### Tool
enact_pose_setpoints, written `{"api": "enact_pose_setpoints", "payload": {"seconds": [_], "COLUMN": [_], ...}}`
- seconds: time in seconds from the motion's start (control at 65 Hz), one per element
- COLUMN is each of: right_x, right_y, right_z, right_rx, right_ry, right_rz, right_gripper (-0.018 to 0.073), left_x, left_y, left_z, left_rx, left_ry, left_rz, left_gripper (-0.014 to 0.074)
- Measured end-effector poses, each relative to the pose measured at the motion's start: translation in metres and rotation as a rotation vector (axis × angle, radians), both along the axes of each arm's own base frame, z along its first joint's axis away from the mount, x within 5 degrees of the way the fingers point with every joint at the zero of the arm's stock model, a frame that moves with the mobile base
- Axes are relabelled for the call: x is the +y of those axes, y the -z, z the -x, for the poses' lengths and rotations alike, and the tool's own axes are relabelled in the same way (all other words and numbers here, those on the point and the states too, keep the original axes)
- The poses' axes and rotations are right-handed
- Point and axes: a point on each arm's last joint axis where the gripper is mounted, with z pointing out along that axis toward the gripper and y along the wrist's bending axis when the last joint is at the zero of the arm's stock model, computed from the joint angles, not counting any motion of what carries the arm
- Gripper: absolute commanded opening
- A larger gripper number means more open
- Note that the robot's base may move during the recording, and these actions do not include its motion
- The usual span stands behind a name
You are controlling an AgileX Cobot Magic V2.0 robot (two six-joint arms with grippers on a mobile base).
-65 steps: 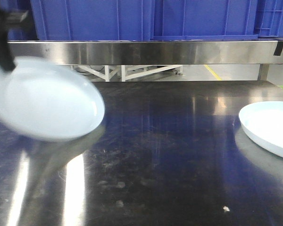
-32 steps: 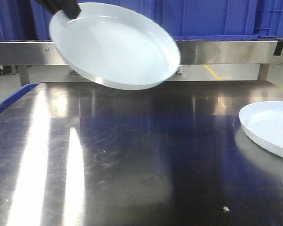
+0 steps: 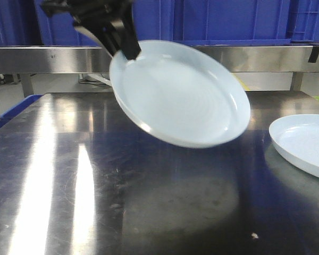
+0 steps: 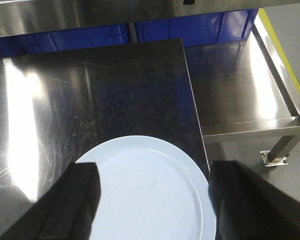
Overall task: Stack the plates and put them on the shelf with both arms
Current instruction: 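Grasp the plate rim with the left gripper and lift it, then carry the plate toward the table center and set it down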
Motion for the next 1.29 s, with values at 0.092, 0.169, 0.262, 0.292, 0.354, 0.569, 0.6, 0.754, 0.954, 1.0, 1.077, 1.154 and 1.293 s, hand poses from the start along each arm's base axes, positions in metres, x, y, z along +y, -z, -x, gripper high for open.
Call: {"api": "enact_pose_setpoints", "payload": {"seconds": [0.092, 0.169, 0.262, 0.292, 0.354, 0.569, 0.6, 0.754, 0.954, 1.0, 1.077, 1.154, 1.293], "right_x": [0.0, 0.0, 0.0, 0.0, 0.0, 0.0, 0.0, 0.0, 0.0, 0.0, 0.0, 0.0, 0.0], "right_y": [0.0, 0.0, 0.0, 0.0, 0.0, 0.0, 0.0, 0.0, 0.0, 0.0, 0.0, 0.0, 0.0], "right_z": [0.0, 0.0, 0.0, 0.0, 0.0, 0.0, 0.0, 0.0, 0.0, 0.0, 0.0, 0.0, 0.0], "right_rx": [0.0, 0.0, 0.0, 0.0, 0.0, 0.0, 0.0, 0.0, 0.0, 0.0, 0.0, 0.0, 0.0], "right_ry": [0.0, 0.0, 0.0, 0.0, 0.0, 0.0, 0.0, 0.0, 0.0, 0.0, 0.0, 0.0, 0.0], "right_rz": [0.0, 0.0, 0.0, 0.0, 0.0, 0.0, 0.0, 0.0, 0.0, 0.0, 0.0, 0.0, 0.0], "right_gripper": [0.0564, 0.0564, 0.0564, 0.0564, 0.0564, 0.0564, 0.0564, 0.0564, 0.0564, 0.0564, 0.0564, 0.0564, 0.0564], "left_x": [-0.004, -0.006, -0.007, -0.007, -0.008, -0.013, -0.013, -0.014, -0.013, -0.013, -0.013, -0.013, -0.013], "left_y": [0.013, 0.02, 0.027, 0.03, 0.035, 0.056, 0.058, 0.063, 0.063, 0.063, 0.063, 0.063, 0.061], "left_z": [-0.005, -0.007, -0.011, -0.012, -0.014, -0.021, -0.021, -0.023, -0.024, -0.025, -0.025, -0.025, -0.026], "left_rx": [0.024, 0.035, 0.039, 0.042, 0.047, 0.08, 0.083, 0.086, 0.07, 0.067, 0.062, 0.06, 0.064], "left_ry": [0.0, 0.002, 0.004, 0.005, 0.006, 0.006, 0.006, 0.008, 0.012, 0.013, 0.014, 0.015, 0.001], "left_rz": [-0.017, -0.031, -0.051, -0.056, -0.067, -0.094, -0.096, -0.107, -0.119, -0.124, -0.126, -0.129, -0.121], "left_gripper": [0.0099, 0.0099, 0.0099, 0.0099, 0.0099, 0.0099, 0.0099, 0.0101, 0.0253, 0.0333, 0.0428, 0.0456, 0.0394]}}
